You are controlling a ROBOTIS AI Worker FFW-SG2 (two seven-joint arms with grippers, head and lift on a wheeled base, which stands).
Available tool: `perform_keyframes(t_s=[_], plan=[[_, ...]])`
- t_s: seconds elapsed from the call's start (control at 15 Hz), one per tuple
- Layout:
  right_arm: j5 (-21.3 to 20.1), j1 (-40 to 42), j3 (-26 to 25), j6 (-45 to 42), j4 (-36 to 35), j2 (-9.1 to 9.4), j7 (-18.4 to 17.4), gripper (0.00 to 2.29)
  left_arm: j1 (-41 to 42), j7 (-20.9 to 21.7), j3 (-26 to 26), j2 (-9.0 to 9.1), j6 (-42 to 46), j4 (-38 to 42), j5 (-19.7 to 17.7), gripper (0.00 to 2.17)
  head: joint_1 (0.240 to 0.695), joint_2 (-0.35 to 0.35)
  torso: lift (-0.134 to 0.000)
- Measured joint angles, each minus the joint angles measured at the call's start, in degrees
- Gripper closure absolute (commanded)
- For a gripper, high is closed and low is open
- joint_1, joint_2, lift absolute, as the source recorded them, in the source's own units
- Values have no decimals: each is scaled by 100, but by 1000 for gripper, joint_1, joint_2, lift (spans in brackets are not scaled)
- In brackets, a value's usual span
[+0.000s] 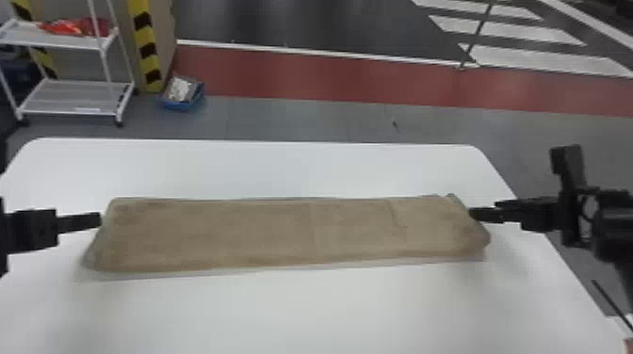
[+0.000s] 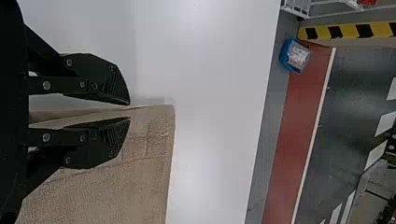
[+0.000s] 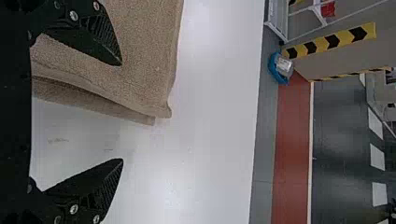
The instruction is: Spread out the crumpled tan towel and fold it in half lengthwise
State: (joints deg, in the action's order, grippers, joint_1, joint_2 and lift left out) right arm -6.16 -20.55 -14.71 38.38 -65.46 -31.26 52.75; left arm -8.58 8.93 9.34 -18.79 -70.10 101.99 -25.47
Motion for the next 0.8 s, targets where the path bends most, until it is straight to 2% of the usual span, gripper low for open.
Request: perform_keyframes(t_s=[0.8], plan=[[72,-36,-3,8,138,-91,119,191,-30,12,-72,14,-124,-48,25,917,695,-208,-125]])
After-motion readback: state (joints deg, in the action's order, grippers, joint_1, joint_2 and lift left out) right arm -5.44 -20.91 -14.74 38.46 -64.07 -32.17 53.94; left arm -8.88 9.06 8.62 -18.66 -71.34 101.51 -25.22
